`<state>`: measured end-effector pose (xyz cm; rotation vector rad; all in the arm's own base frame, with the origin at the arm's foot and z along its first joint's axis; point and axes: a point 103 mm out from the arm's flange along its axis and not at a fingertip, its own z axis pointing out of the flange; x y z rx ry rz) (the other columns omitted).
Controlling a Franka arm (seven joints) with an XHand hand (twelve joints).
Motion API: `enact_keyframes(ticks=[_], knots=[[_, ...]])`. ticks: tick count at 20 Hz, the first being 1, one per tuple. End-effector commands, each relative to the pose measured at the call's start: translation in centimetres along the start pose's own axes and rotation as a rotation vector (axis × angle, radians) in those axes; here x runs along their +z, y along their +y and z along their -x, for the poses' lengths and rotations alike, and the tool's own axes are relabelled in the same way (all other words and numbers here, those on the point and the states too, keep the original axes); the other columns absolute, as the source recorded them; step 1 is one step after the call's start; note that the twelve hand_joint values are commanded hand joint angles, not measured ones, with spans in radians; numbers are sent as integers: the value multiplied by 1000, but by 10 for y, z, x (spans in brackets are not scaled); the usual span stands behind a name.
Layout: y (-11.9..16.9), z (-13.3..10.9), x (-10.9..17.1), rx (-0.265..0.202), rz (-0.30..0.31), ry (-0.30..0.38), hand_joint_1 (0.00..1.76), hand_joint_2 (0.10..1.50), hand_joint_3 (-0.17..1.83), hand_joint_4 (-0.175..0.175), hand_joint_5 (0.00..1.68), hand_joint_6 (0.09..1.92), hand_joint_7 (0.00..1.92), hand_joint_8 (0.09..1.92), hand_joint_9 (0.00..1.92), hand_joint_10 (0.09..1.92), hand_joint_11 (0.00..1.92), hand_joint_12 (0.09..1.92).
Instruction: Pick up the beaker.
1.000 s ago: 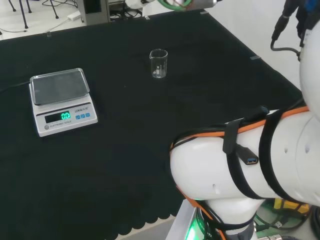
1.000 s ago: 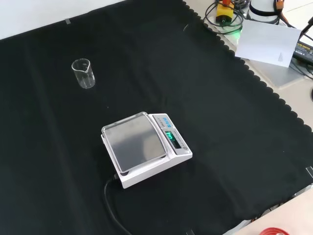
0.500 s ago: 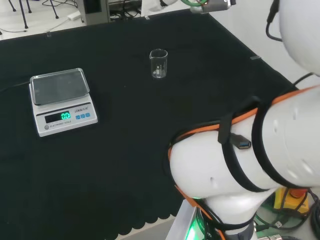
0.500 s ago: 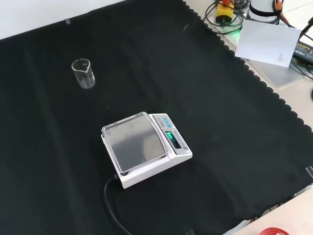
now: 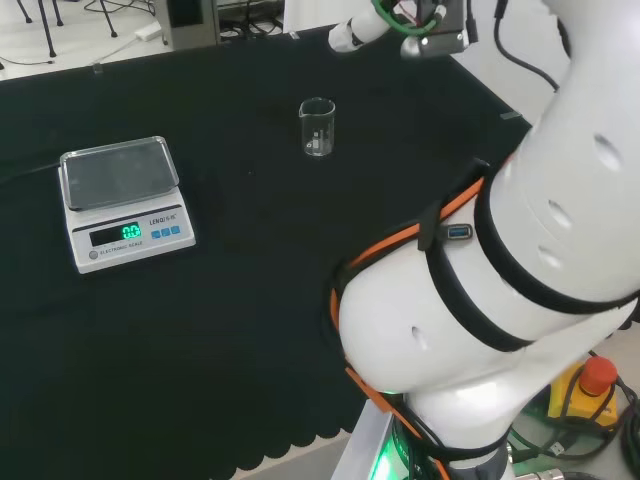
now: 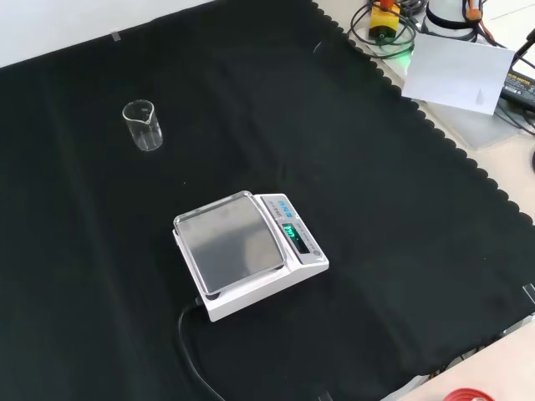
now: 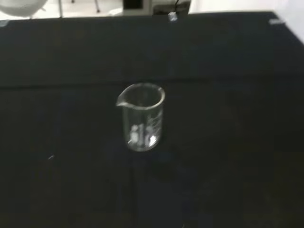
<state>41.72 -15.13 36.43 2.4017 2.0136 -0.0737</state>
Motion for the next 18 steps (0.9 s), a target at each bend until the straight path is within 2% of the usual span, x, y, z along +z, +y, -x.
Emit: enact_keyframes(ticks=[1, 6, 9, 11, 18], knots=[[59, -63, 59, 36, 43, -128, 643, 660, 214, 30, 59, 87, 63, 686, 235, 852, 0, 1592], [92, -111, 99, -4, -41, -102, 643, 661, 212, 31, 62, 87, 64, 687, 233, 853, 0, 1590], [111, -123, 123, -12, -91, -102, 643, 662, 211, 32, 69, 87, 69, 689, 232, 855, 0, 1590], [122, -121, 136, -1, -117, -91, 643, 662, 211, 33, 72, 87, 72, 691, 232, 856, 0, 1591], [153, -89, 178, 60, -211, -85, 639, 664, 209, 35, 79, 87, 77, 692, 235, 859, 0, 1593]])
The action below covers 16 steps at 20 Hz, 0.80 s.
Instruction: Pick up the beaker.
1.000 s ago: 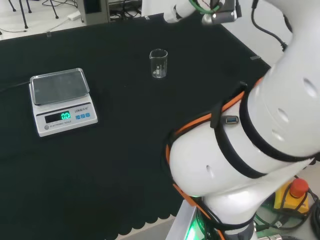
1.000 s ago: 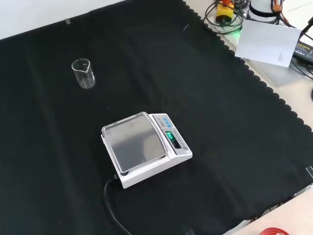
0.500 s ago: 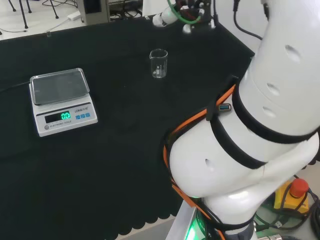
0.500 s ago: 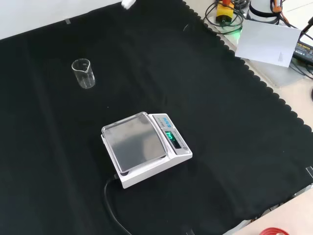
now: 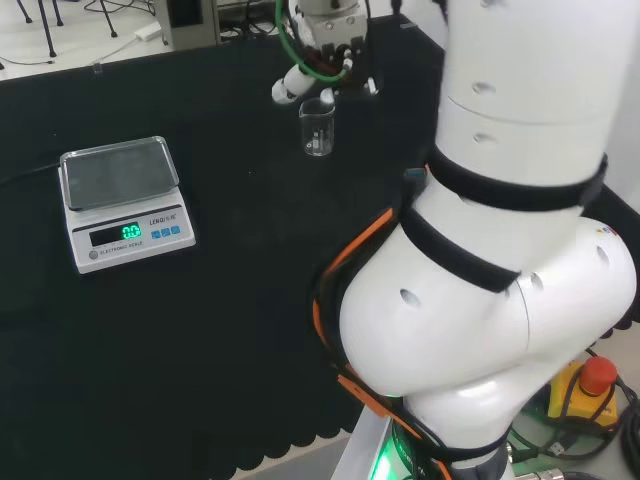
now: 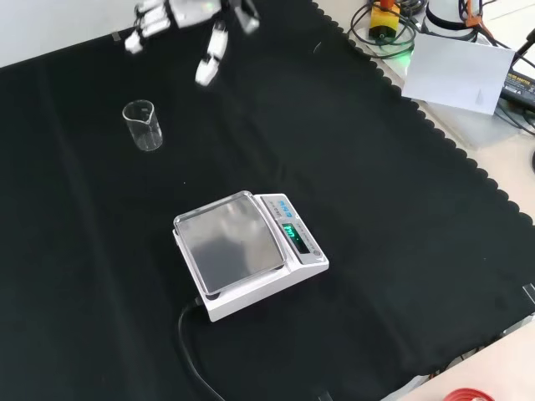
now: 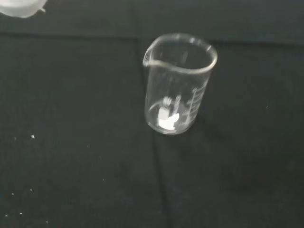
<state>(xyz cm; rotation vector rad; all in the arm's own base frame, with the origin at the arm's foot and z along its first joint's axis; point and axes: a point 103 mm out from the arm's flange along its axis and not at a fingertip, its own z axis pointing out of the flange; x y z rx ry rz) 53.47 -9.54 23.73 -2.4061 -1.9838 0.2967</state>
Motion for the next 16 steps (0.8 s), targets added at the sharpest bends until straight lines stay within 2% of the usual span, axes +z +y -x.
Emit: enact_keyframes(ticks=[1, 6, 11, 16], knots=[[54, -11, 57, 45, -128, 9, 638, 664, 209, 35, 79, 87, 77, 692, 235, 859, 0, 1593], [77, 8, 82, 76, -187, -5, 635, 663, 206, 37, 76, 87, 74, 690, 234, 859, 0, 1594], [86, 23, 98, 108, -229, -17, 632, 661, 204, 38, 75, 87, 72, 689, 233, 860, 0, 1594], [92, 25, 108, 108, -263, -46, 626, 660, 201, 39, 75, 87, 68, 687, 227, 859, 0, 1593]])
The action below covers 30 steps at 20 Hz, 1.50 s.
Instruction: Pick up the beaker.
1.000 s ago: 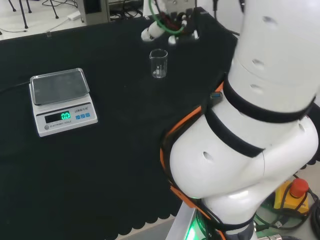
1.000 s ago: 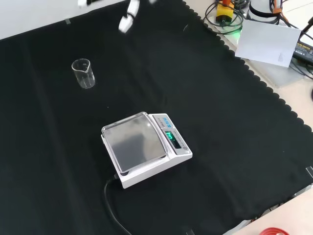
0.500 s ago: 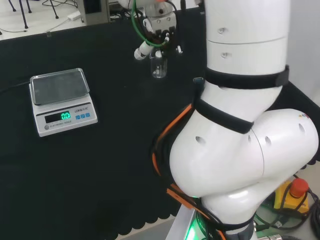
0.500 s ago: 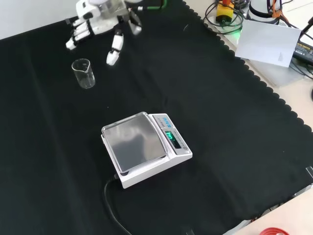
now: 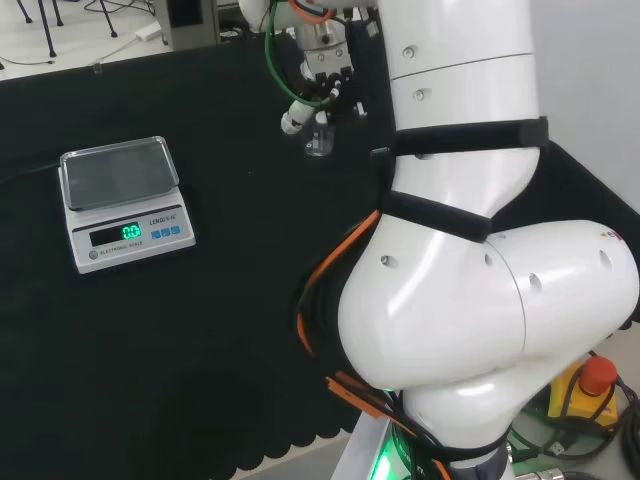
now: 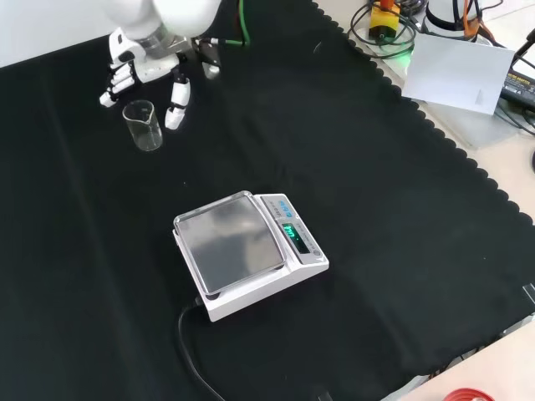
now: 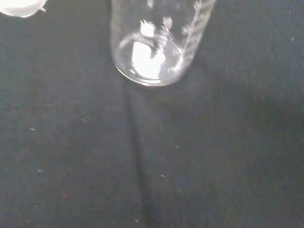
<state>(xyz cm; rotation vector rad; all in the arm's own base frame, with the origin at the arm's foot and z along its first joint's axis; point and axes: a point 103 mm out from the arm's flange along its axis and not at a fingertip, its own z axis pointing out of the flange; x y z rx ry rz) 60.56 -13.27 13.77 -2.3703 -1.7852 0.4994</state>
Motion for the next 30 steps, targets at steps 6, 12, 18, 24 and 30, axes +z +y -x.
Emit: enact_keyframes(ticks=[6, 12, 18, 24, 30], knots=[[15, 11, 26, 50, -62, -25, 645, 662, 200, 52, 71, 87, 68, 687, 224, 862, 0, 1593], [20, 0, 33, 37, -6, 12, 751, 677, 243, 81, 175, 87, 230, 720, 383, 814, 168, 1560], [27, -13, 35, 39, 53, 19, 858, 651, 385, 87, 350, 87, 461, 769, 694, 708, 516, 1384], [34, -20, 36, 62, 99, 21, 1006, 656, 595, 66, 627, 963, 898, 919, 1231, 527, 1132, 1006], [38, -19, 32, 80, 130, 16, 1157, 938, 322, -68, 982, 1023, 1027, 1047, 1379, 499, 1443, 737]])
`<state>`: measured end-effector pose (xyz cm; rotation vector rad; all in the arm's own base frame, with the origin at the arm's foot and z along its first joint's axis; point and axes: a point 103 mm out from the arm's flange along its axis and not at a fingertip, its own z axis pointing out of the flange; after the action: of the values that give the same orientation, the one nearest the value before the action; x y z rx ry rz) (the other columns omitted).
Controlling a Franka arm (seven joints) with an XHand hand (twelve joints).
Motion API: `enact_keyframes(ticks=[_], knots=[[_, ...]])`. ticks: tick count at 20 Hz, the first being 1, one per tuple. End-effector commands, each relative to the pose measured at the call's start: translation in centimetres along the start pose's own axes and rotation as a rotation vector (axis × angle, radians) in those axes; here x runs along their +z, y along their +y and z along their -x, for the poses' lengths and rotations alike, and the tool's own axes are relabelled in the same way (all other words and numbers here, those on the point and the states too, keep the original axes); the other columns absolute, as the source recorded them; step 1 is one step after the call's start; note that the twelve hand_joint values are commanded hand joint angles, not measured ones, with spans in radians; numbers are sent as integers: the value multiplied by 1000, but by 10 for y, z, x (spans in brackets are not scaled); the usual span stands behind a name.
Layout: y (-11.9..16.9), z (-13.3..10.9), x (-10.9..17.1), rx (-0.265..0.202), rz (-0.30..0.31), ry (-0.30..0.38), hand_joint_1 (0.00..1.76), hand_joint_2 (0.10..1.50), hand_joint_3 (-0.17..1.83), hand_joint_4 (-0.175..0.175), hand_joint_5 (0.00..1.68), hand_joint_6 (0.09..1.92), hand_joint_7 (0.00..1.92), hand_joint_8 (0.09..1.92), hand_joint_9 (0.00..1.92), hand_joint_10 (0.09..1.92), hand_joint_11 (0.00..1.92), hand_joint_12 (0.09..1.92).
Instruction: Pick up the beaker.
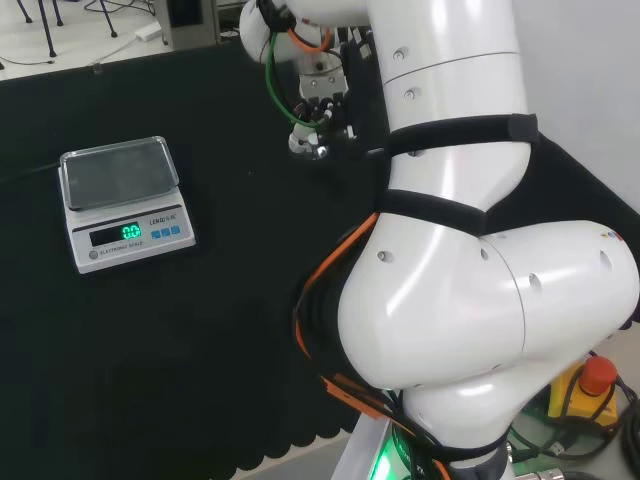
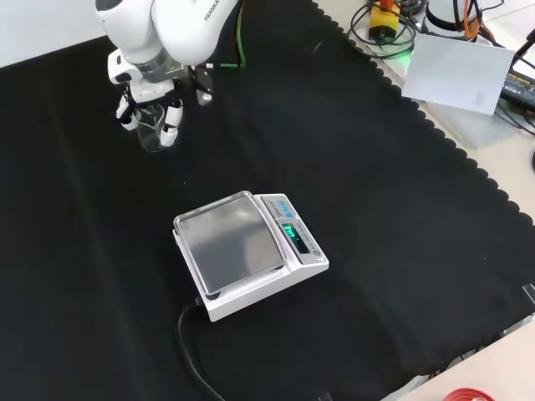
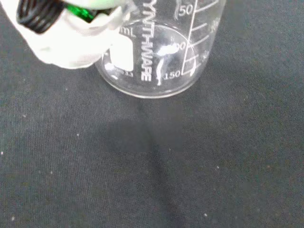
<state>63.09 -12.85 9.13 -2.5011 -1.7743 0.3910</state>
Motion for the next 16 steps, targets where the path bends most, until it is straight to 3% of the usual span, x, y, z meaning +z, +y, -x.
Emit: enact_keyframes(ticks=[1, 2, 4, 10, 16], knots=[[2, 0, -3, 16, 24, -7, 1203, 972, 265, -118, 975, 1030, 1017, 1043, 1378, 509, 1460, 715], [3, -2, -2, 18, 26, -10, 1230, 995, 226, -147, 970, 1033, 1012, 1039, 1377, 516, 1469, 702], [2, -1, -5, 20, 29, -8, 1251, 1014, 191, -169, 966, 1035, 1007, 1035, 1375, 523, 1476, 691], [-4, 9, -23, 24, 39, 20, 1259, 1020, 177, -175, 968, 1032, 1009, 1031, 1376, 530, 1479, 686], [-14, 3, -57, -18, 79, 14, 1259, 1019, 176, -175, 971, 1028, 1012, 1027, 1375, 535, 1478, 683]])
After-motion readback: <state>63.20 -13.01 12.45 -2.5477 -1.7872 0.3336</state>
